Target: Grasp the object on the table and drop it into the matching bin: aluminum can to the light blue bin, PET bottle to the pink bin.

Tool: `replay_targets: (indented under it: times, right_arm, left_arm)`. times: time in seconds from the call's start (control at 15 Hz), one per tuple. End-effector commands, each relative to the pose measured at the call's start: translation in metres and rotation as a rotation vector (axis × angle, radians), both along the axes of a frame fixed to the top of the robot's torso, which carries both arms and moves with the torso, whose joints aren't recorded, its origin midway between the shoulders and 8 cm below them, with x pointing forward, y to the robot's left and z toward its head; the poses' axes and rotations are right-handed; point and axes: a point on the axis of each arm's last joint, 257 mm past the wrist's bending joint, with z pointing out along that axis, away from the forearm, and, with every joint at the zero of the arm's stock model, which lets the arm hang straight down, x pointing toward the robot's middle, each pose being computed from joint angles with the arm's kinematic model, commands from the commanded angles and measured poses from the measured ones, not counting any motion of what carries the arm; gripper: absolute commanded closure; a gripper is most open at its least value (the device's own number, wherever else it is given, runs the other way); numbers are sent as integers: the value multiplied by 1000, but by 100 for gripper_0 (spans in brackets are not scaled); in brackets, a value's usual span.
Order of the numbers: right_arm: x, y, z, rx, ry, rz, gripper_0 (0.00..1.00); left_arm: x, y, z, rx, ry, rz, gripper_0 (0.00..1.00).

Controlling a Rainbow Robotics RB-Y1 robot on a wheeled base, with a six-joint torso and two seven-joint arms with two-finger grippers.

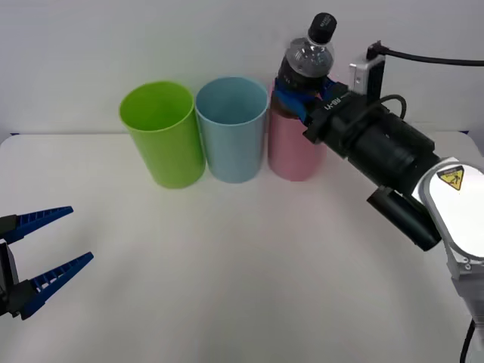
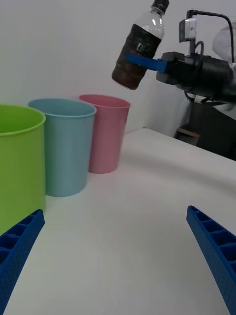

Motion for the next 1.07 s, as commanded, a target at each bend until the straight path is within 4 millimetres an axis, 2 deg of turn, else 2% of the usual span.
replay_targets:
  times: [0.07, 0.27, 0.47, 0.6, 0.8, 1.07]
  right_arm:
    - [35, -12, 9, -10, 5, -55, 100]
    - [58, -32, 12, -8, 33, -118, 100]
    - [77, -48, 0, -29, 67, -168, 100]
    - [87, -50, -14, -38, 103, -182, 100]
    - [99, -47, -23, -41, 130, -190, 100]
    - [112, -51, -24, -40, 148, -212, 100]
  left_arm:
    - [0, 0, 0, 0, 0, 0, 0]
    - [0, 0, 0, 0, 0, 0, 0]
    - [0, 0, 0, 0, 0, 0, 0]
    - [0, 0, 0, 0, 0, 0, 0]
    - [0, 0, 0, 0, 0, 0, 0]
    - [0, 0, 0, 0, 0, 0, 0]
